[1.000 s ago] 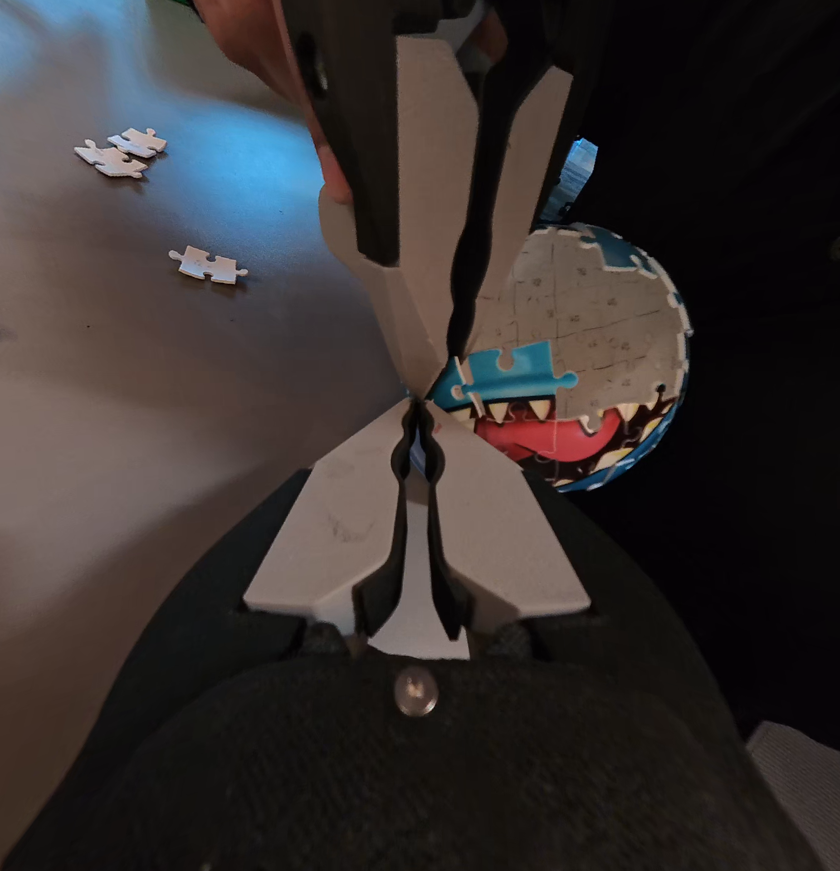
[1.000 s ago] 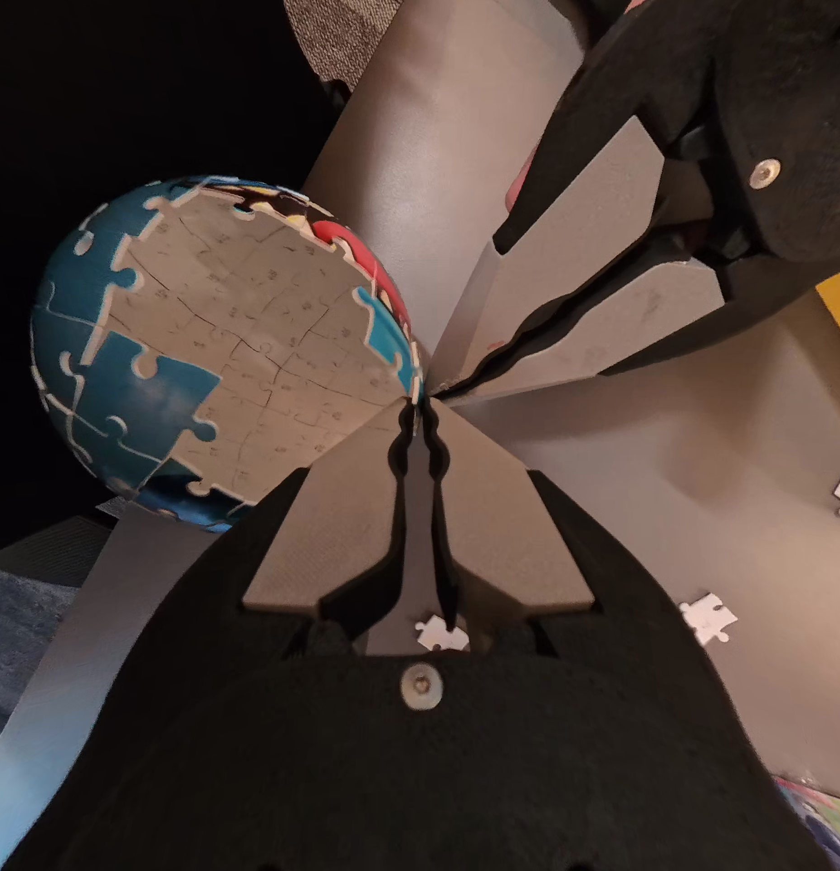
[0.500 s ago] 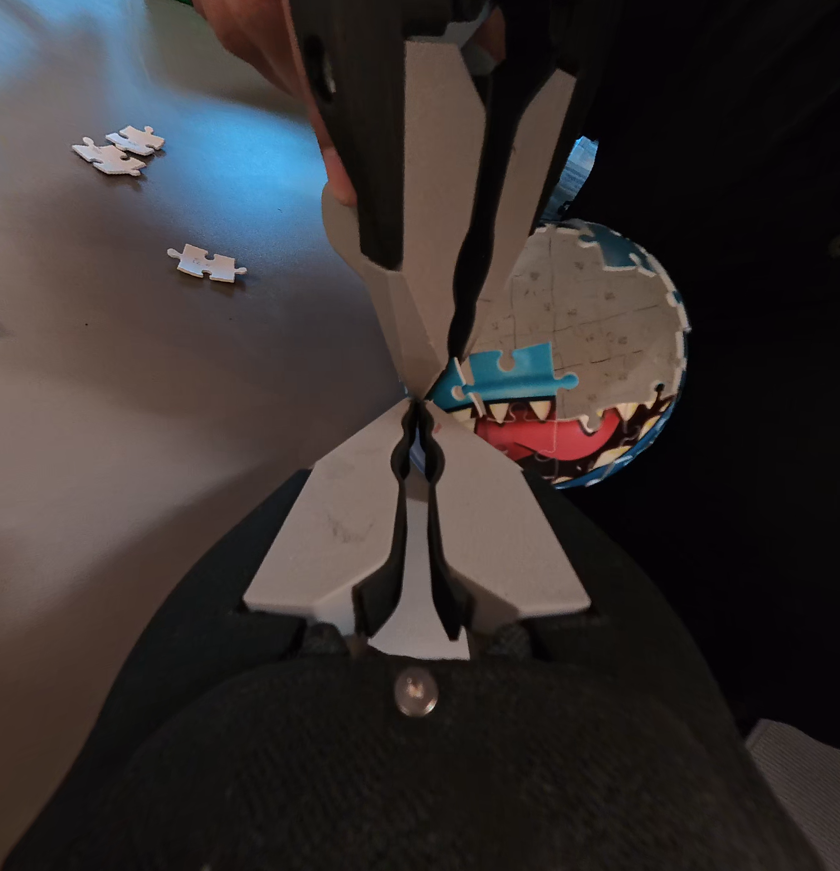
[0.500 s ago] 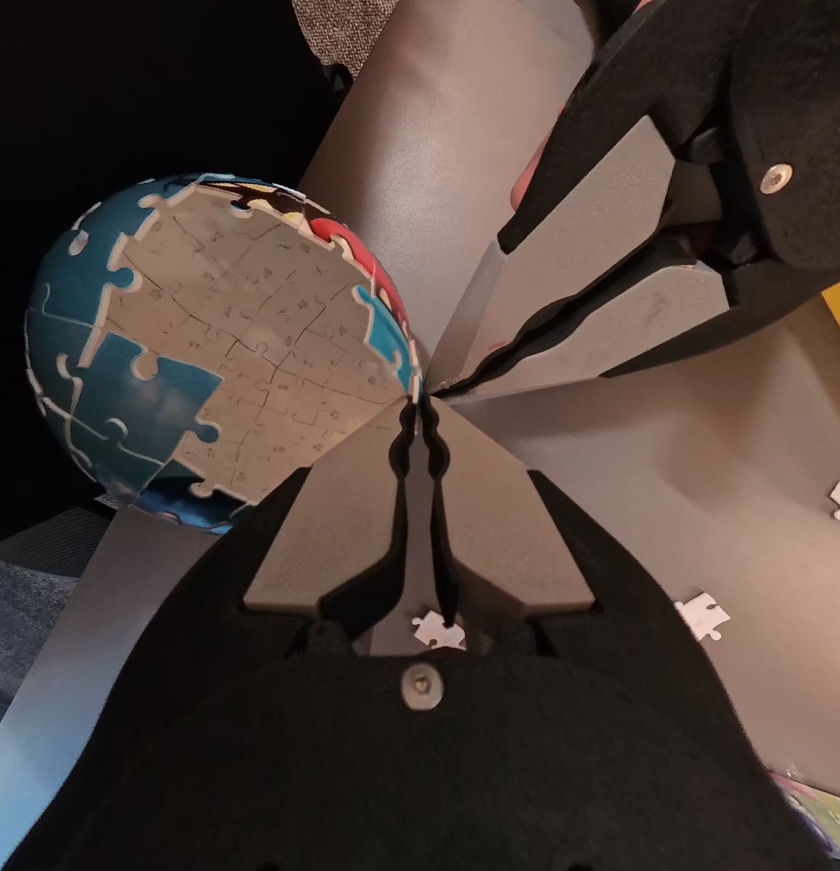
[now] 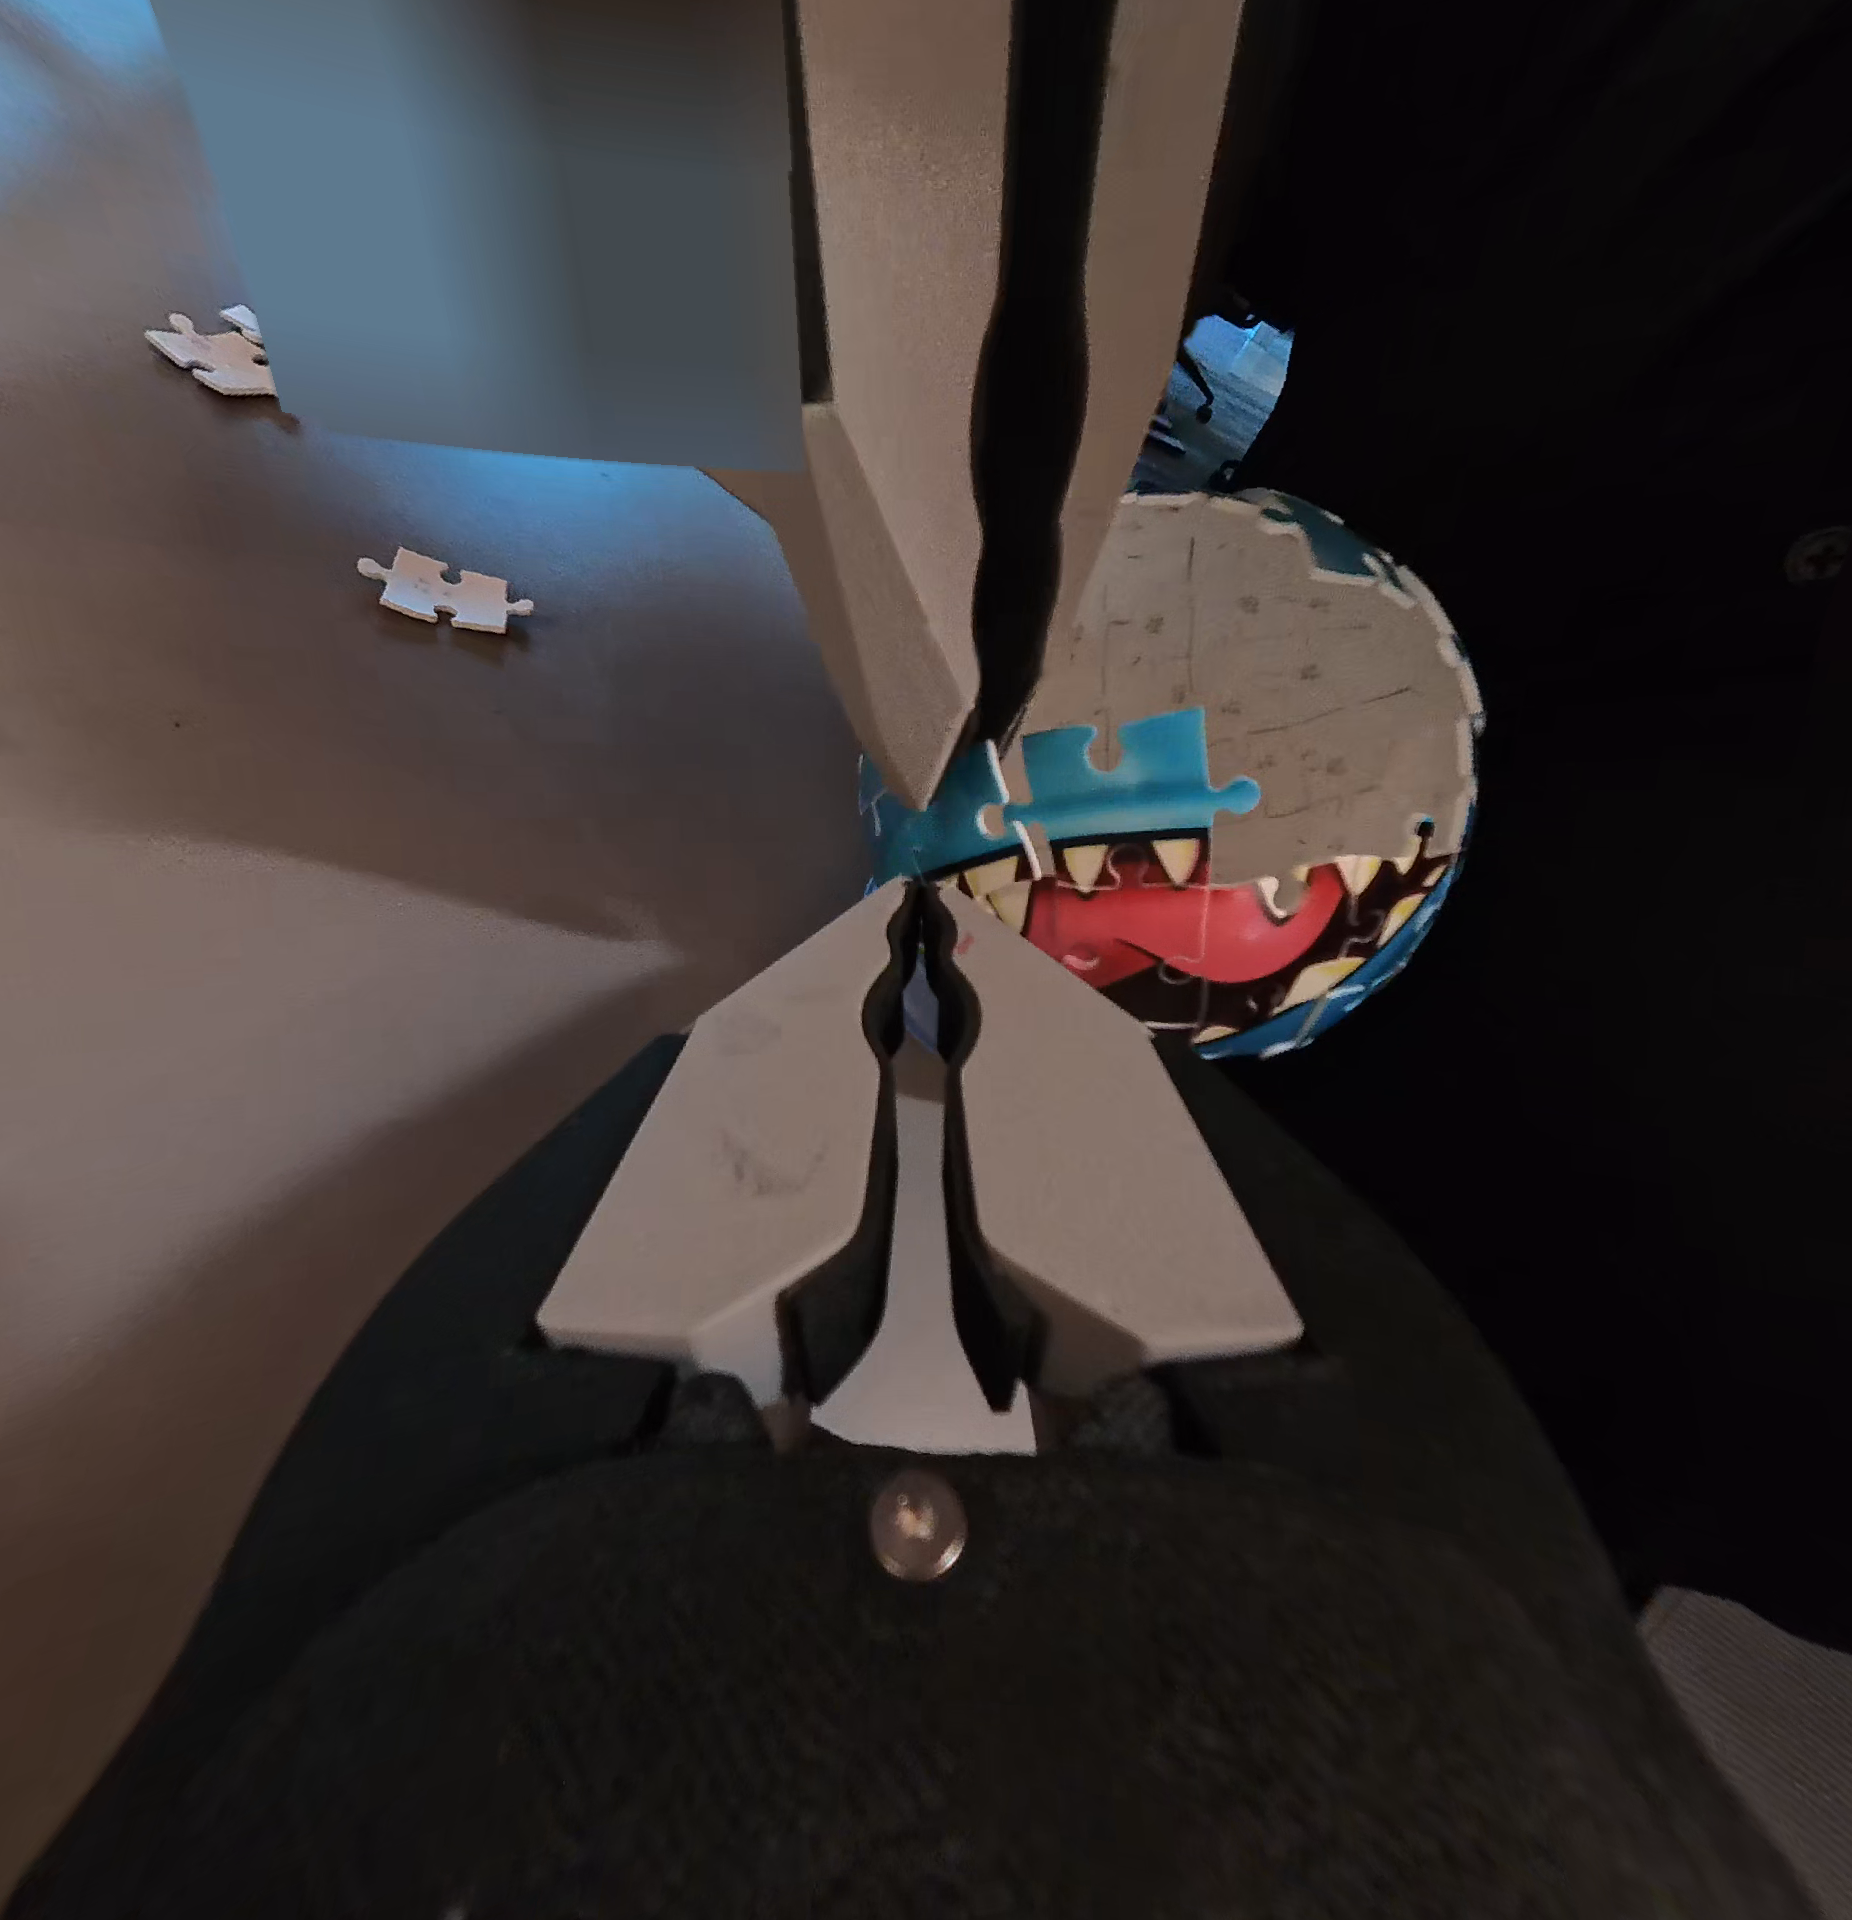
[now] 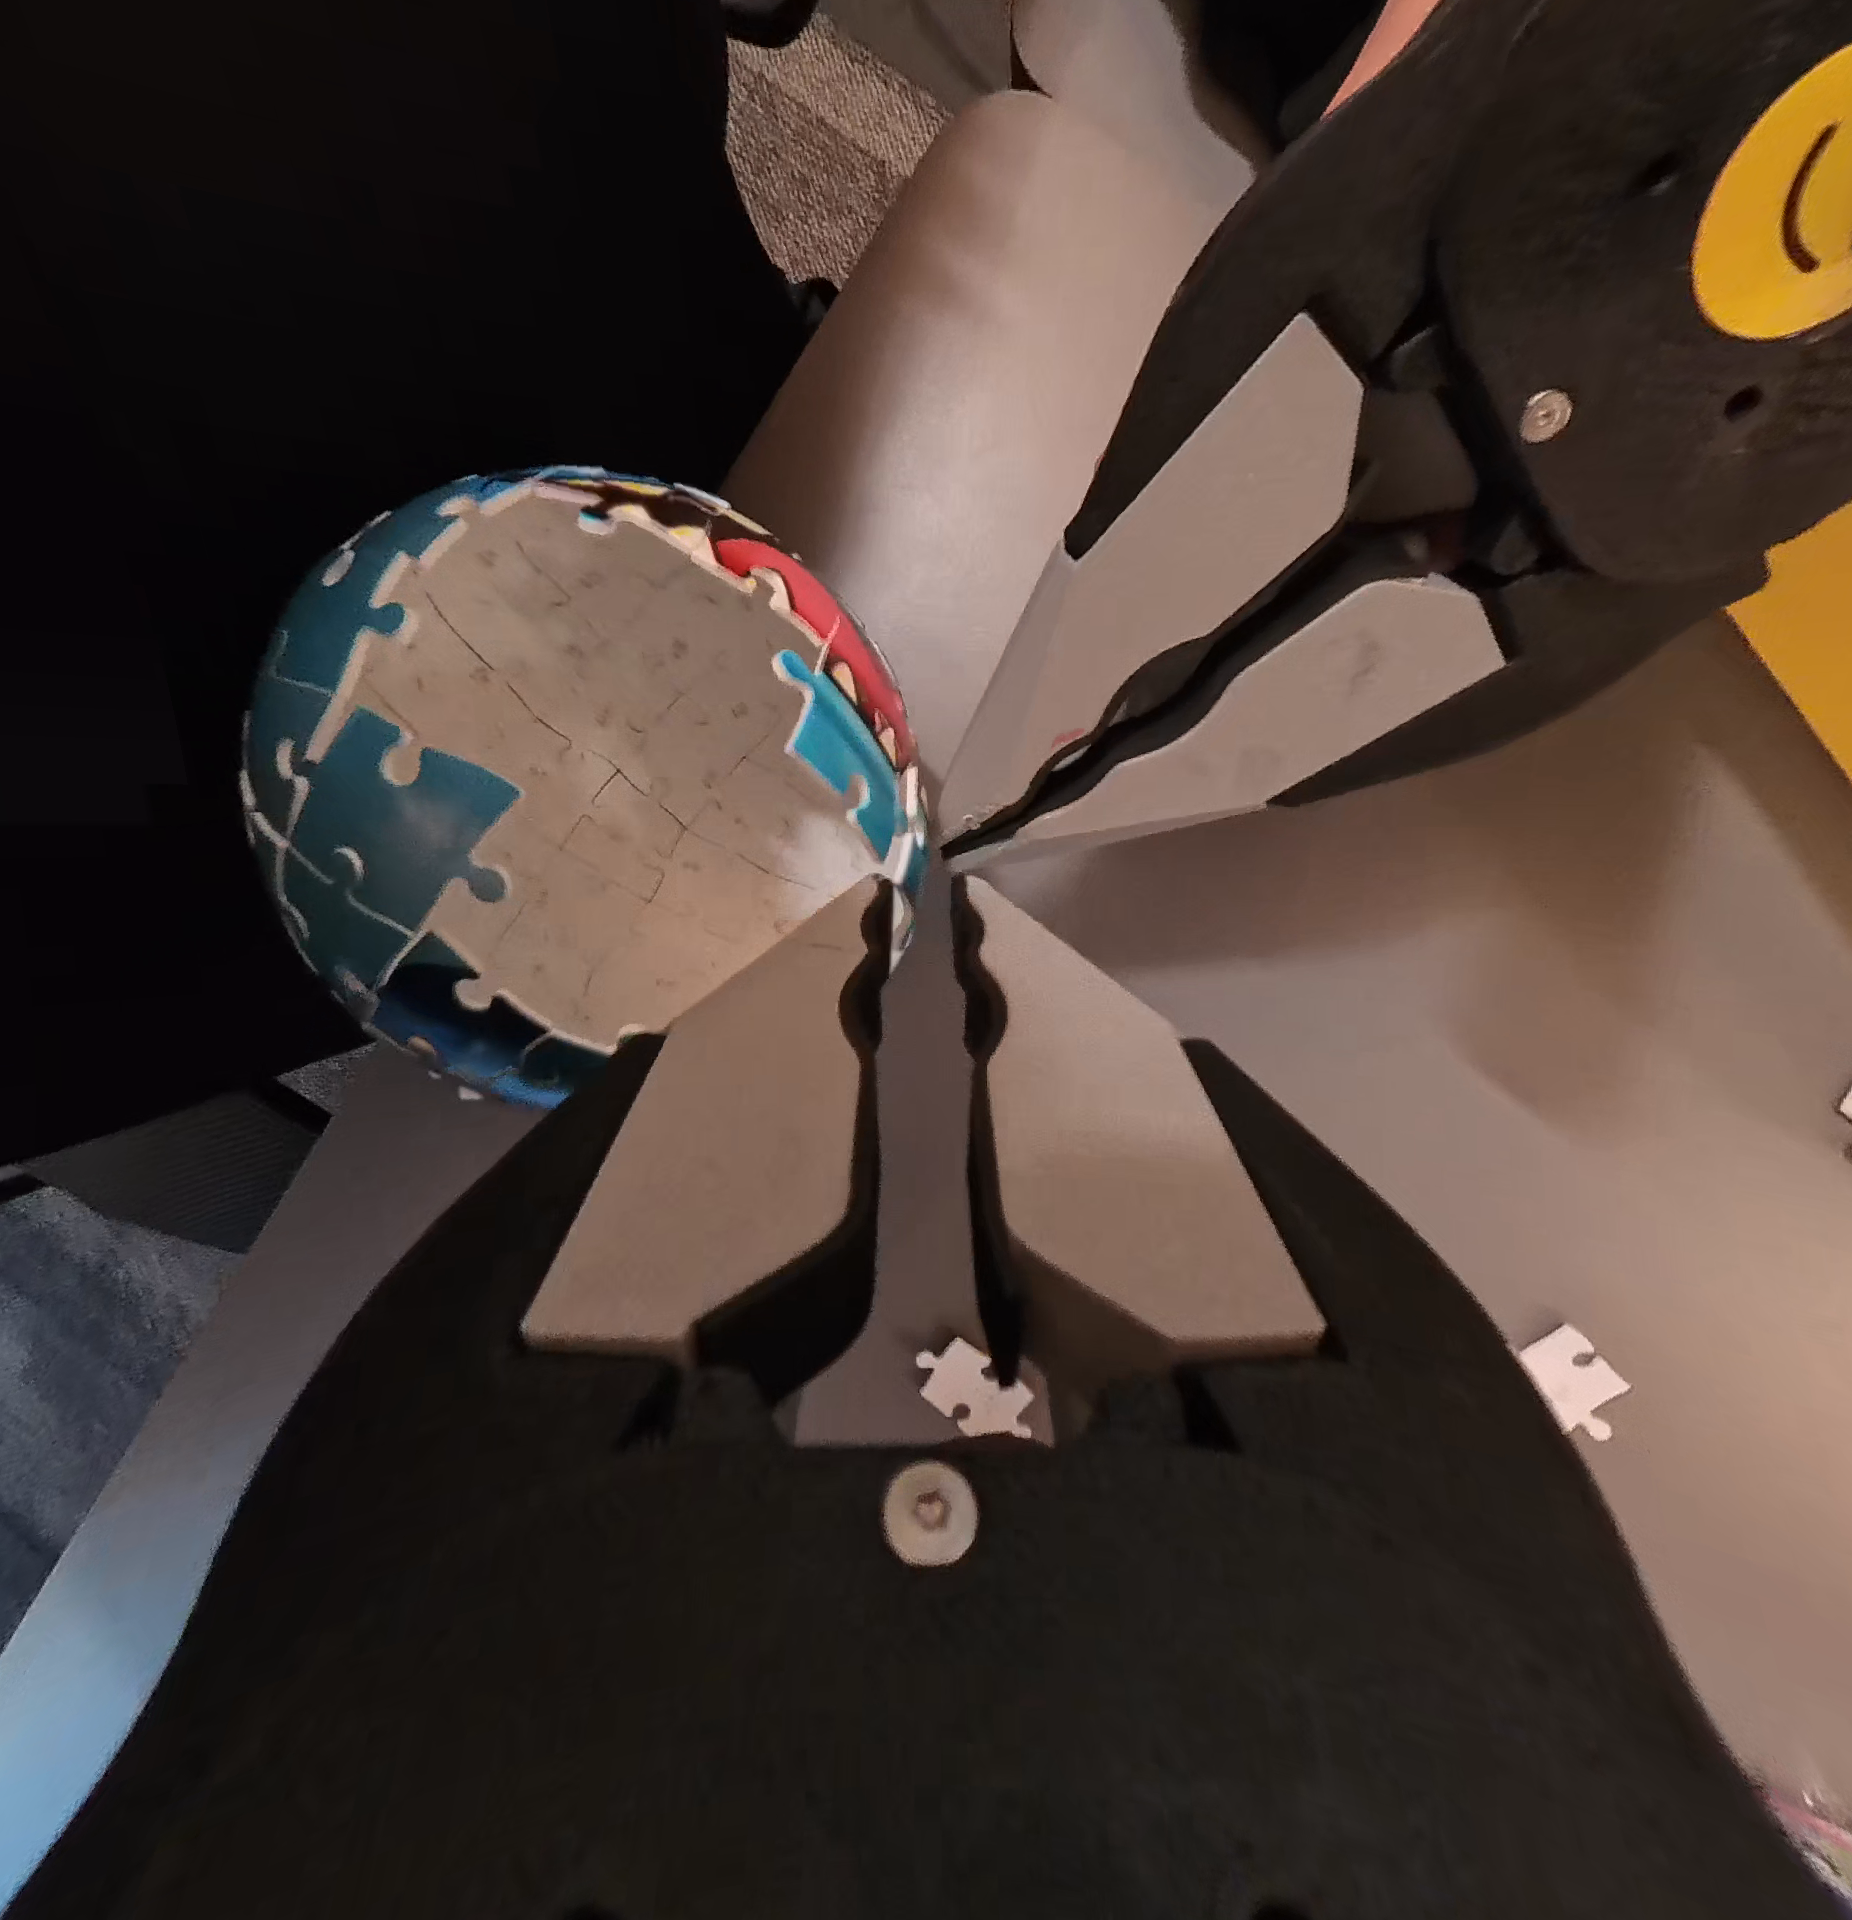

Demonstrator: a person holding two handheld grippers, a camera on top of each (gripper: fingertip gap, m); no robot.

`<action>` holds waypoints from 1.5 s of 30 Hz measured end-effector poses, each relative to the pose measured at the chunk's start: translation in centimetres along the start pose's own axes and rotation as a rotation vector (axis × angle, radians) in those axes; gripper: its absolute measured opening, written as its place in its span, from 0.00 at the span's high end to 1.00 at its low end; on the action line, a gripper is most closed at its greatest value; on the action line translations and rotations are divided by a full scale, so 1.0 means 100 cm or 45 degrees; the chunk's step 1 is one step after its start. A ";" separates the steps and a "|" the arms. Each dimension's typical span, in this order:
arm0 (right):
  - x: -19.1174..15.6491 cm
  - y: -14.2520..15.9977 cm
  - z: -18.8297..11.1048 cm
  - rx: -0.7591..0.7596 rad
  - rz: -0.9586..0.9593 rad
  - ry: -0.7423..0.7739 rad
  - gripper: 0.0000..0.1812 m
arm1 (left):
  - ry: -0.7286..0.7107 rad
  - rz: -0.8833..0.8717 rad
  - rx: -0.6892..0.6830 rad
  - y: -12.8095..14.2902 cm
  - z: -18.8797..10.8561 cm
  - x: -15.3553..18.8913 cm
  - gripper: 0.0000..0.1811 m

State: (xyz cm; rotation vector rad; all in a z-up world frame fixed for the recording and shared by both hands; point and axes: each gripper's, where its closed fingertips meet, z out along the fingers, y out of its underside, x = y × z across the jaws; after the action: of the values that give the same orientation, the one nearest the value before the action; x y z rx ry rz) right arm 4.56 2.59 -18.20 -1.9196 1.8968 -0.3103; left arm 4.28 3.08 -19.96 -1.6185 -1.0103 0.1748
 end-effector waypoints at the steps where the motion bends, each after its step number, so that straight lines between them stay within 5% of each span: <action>1: 0.000 0.001 0.000 0.005 -0.006 -0.002 0.96 | 0.002 -0.002 0.001 0.000 0.000 0.000 1.00; 45: -0.006 -0.009 0.013 0.189 -0.217 -0.003 0.97 | -0.034 -0.014 0.056 -0.001 -0.009 0.009 1.00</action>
State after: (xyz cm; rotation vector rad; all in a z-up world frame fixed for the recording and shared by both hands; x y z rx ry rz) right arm 5.95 3.33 -18.89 -1.9825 1.6614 -0.4863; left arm 5.32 3.09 -19.18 -1.5744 -1.0292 0.2101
